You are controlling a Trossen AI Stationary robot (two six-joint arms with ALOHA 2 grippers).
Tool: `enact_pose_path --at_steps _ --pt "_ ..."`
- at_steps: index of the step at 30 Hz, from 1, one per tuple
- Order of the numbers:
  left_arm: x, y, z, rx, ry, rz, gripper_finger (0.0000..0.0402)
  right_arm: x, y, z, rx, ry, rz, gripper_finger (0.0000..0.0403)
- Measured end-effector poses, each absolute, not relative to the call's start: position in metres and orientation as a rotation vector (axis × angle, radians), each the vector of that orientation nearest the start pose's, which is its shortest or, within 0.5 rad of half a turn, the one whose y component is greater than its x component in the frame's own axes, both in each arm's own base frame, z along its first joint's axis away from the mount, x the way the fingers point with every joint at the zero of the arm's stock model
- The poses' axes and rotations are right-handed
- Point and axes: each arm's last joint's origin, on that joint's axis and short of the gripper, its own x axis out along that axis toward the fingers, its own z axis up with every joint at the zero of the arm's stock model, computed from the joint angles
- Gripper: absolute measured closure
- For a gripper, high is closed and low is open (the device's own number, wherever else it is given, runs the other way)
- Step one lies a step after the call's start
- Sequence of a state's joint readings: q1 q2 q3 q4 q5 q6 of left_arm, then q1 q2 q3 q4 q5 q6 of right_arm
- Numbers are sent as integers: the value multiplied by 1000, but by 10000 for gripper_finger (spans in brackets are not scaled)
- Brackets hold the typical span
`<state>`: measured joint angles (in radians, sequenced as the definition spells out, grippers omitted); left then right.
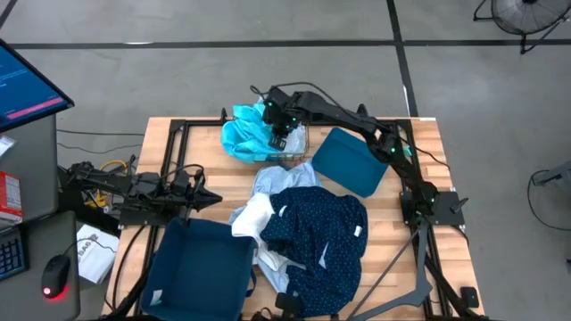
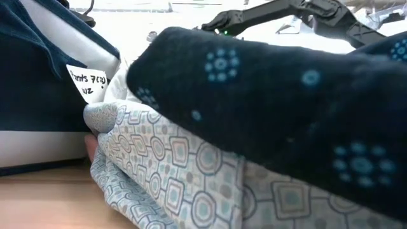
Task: Pick & Place Cloths
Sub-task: Put the light blue shorts into the gold basket
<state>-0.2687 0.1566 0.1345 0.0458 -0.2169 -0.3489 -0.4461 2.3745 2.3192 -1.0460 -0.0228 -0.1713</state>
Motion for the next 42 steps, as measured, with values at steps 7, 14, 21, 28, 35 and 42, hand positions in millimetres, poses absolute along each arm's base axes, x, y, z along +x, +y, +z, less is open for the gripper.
enact_pose_path --at_steps 7,14,21,28,35,42 --pt "100 -21 201 -354 -14 -54 401 450 -219 236 152 1167 -304 367" --pt "100 -20 202 -355 -18 -33 401 446 -218 243 168 1188 -293 291" --pt "100 -20 202 -355 -18 -34 401 431 -209 299 120 1048 -273 187" --pt "100 -20 202 -355 -18 -34 401 427 -179 352 42 846 -254 149" --pt "100 -20 202 -368 -23 -35 401 474 -128 342 -110 699 -111 148" --pt "99 -21 202 -391 -20 -62 401 507 -122 295 -107 696 -51 148"
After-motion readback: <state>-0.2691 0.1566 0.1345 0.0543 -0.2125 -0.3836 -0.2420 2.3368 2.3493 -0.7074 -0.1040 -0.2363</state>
